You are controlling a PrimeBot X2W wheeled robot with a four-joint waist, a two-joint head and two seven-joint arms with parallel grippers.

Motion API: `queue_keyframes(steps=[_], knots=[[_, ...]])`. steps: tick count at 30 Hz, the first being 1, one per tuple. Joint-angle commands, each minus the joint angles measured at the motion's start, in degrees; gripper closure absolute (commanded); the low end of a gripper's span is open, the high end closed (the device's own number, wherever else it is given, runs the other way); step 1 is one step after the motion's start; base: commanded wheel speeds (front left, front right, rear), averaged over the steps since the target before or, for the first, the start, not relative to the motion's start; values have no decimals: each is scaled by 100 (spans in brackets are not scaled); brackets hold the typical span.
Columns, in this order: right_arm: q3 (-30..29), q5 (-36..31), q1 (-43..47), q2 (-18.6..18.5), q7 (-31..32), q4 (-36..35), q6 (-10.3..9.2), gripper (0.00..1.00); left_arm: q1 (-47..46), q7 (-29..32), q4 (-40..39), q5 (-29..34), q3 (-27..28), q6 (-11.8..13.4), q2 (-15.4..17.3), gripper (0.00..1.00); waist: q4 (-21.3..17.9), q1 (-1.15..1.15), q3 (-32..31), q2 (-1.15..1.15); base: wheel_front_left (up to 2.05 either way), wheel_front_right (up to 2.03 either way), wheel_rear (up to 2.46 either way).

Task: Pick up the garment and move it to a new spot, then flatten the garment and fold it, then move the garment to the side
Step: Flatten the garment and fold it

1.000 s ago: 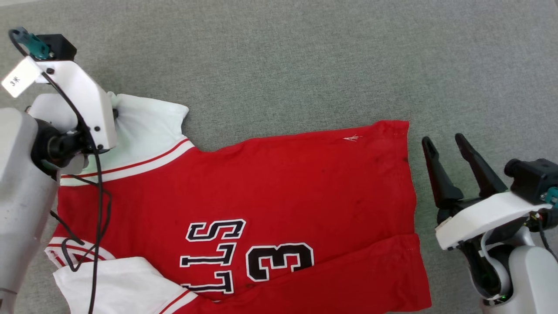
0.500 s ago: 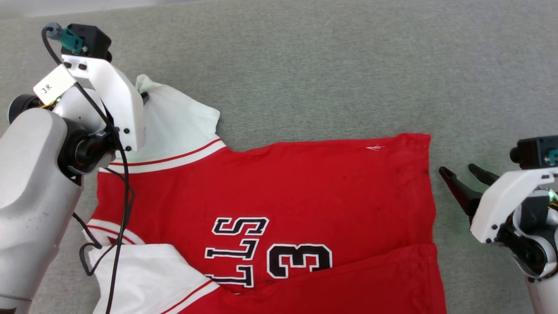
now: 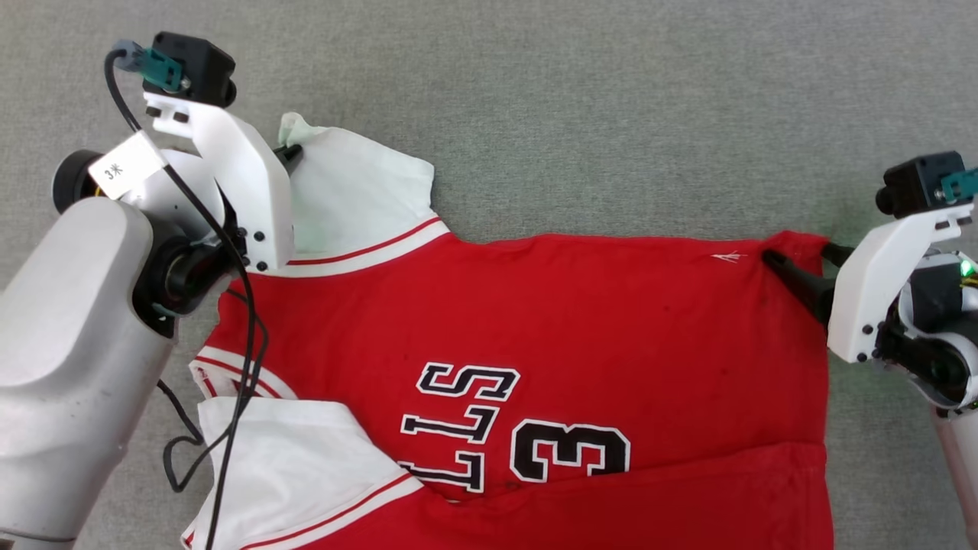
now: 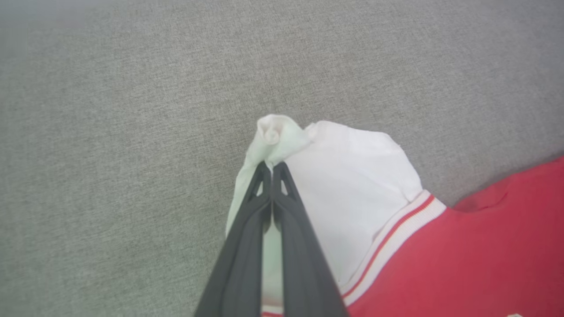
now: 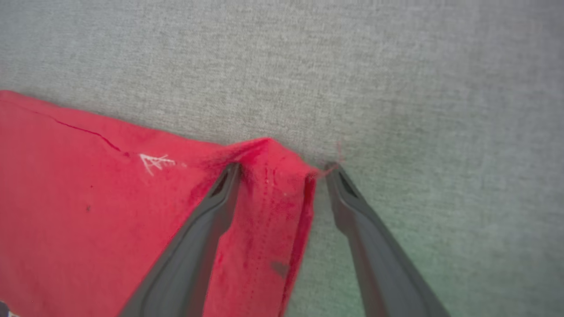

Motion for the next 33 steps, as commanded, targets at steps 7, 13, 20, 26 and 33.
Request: queue_keyframes(steps=[7,13,20,26,33], knots=[[420,117,122,102,595,491,5,100,171,-211,30,-32,29,-40,-40,100,128,-1,34,0,0,0,0],[132,62,55,-76,365,191,-5,100,344,-488,21,-42,98,-24,29,100,123,-1,-204,0,0,0,0],[-357,-88,509,30,100,-349,-5,100,996,-962,-191,-128,294,153,183,100,112,-1,-699,0,0,0,0],[-645,-187,1274,312,-51,-615,-5,100,2025,-1382,-559,-355,541,469,325,100,77,-1,-1187,0,0,0,0],[-880,-238,2063,616,-293,-601,-5,100,3313,-1766,-999,-584,711,883,369,100,133,-1,-1596,0,0,0,0]])
